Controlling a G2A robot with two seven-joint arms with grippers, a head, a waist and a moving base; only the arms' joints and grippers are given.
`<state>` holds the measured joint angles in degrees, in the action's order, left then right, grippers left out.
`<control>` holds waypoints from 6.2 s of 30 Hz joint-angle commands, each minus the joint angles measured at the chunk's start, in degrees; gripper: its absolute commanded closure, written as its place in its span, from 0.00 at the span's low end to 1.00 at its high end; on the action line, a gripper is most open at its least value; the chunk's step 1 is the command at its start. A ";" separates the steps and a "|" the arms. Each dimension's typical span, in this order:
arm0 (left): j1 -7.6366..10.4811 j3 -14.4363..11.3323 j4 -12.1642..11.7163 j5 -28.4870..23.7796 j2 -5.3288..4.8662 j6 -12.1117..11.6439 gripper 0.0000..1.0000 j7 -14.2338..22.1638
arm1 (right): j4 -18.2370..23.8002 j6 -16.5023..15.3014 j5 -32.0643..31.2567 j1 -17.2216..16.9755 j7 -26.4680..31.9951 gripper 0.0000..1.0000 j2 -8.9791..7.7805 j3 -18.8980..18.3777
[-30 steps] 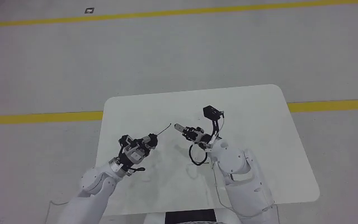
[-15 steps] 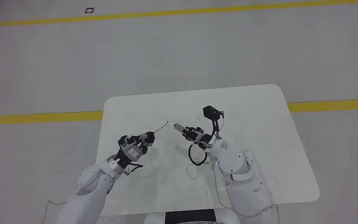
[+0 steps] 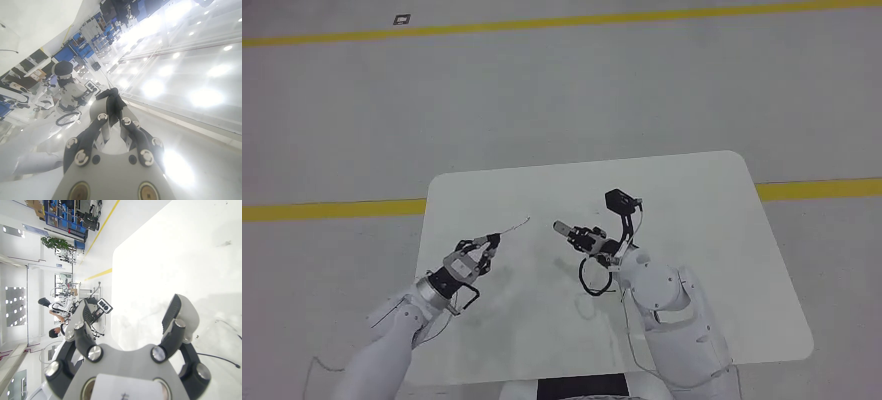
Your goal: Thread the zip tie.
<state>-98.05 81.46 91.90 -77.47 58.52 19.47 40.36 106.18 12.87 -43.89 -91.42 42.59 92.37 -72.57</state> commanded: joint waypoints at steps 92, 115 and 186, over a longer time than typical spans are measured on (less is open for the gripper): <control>7.83 -15.47 -8.78 -12.49 -13.32 0.01 1.00 16.84 | -4.94 -32.35 13.07 11.63 0.21 0.00 -12.17 8.36; 9.83 -18.91 -11.75 -12.49 -13.64 0.01 1.00 22.46 | -9.85 -32.35 0.39 21.13 -17.34 0.00 -21.38 24.80; 9.83 -18.91 -11.75 -12.49 -13.64 0.01 1.00 22.46 | -19.11 -31.53 -46.07 31.29 -52.20 0.89 -25.37 39.28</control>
<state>-88.22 62.55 80.15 -89.95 44.88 19.48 62.82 87.02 -18.69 -89.95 -60.14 -9.44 67.07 -33.32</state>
